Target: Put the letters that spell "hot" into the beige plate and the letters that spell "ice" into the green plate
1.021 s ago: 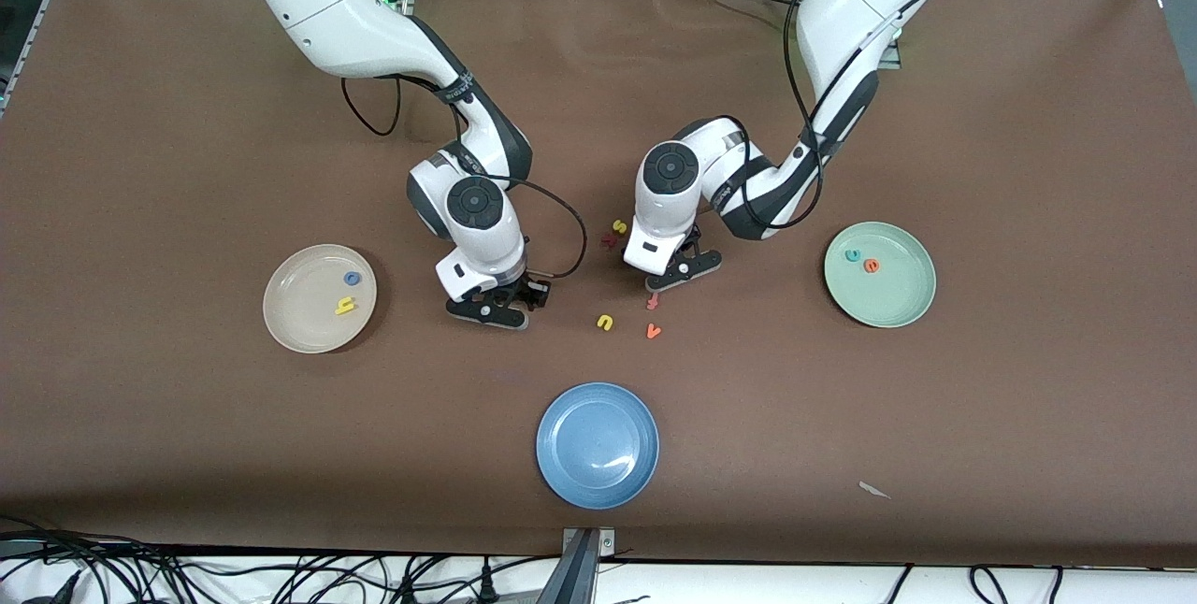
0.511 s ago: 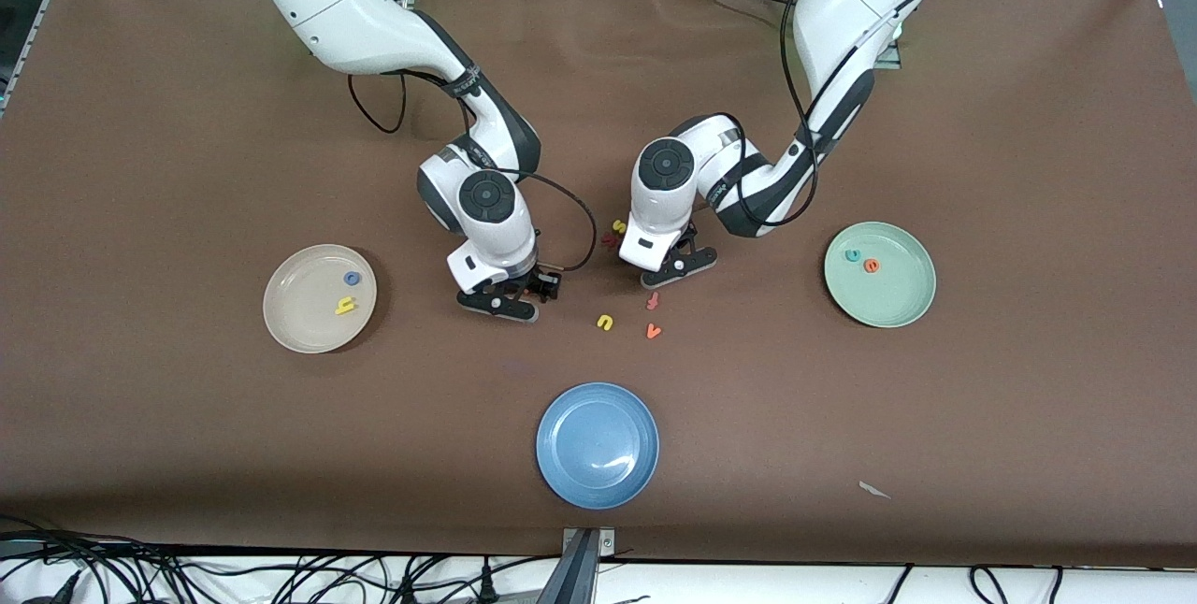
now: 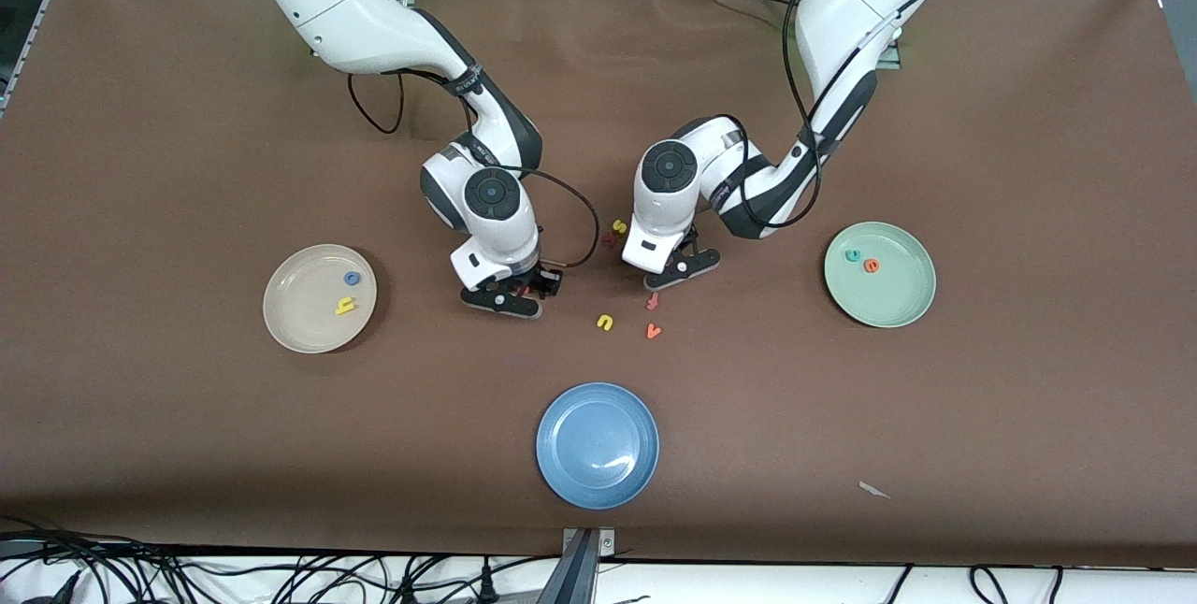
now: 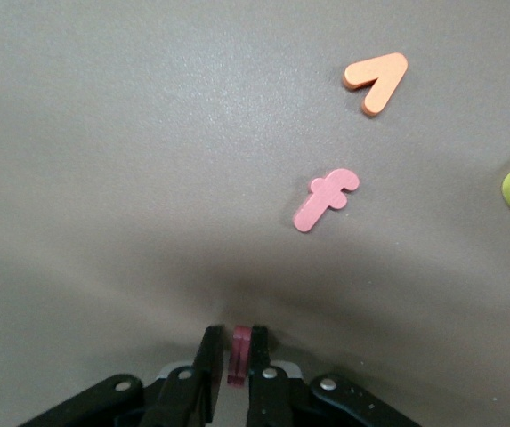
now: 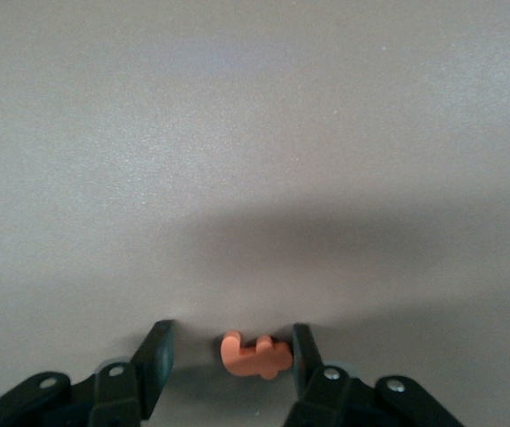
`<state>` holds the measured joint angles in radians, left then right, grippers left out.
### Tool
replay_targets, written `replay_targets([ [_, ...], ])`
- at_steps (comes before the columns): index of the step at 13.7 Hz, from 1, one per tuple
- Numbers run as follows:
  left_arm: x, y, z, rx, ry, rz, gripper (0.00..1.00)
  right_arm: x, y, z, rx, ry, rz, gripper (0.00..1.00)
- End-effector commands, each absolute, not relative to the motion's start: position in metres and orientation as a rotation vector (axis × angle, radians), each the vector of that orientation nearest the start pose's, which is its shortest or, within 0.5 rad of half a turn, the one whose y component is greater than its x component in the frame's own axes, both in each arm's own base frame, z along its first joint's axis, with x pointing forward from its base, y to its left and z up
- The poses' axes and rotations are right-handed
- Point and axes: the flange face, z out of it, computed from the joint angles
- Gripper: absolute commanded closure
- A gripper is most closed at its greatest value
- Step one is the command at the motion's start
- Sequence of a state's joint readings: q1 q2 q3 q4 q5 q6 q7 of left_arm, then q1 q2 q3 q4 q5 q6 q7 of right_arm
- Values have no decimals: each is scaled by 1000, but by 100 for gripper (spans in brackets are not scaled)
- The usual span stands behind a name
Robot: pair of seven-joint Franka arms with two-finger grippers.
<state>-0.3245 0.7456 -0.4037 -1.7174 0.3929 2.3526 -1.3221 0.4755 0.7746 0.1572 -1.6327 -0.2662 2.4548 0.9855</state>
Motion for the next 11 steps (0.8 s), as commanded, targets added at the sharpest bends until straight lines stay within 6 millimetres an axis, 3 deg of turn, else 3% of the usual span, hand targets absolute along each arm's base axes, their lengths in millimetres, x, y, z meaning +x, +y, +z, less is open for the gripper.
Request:
replay_targets([
  [1, 514, -418, 183, -3043, -615, -1, 100, 561, 398, 170, -3140, 316, -141, 58],
  [3, 514, -418, 184, -3043, -615, -3, 100, 559, 396, 166, -3148, 310, -131, 65],
  [6, 525, -407, 196, -3033, -643, -13, 100, 557, 395, 163, -3159, 290, -133, 83],
  [8, 533, -392, 221, -2992, -646, 21, 100, 559, 394, 167, -3157, 268, -140, 84],
  [9, 542, -380, 242, -3015, -646, 57, 100, 563, 391, 180, -3152, 251, -161, 84],
  [11, 559, -344, 280, -3051, -620, 175, 100, 577, 368, 212, -3194, 206, -140, 84],
])
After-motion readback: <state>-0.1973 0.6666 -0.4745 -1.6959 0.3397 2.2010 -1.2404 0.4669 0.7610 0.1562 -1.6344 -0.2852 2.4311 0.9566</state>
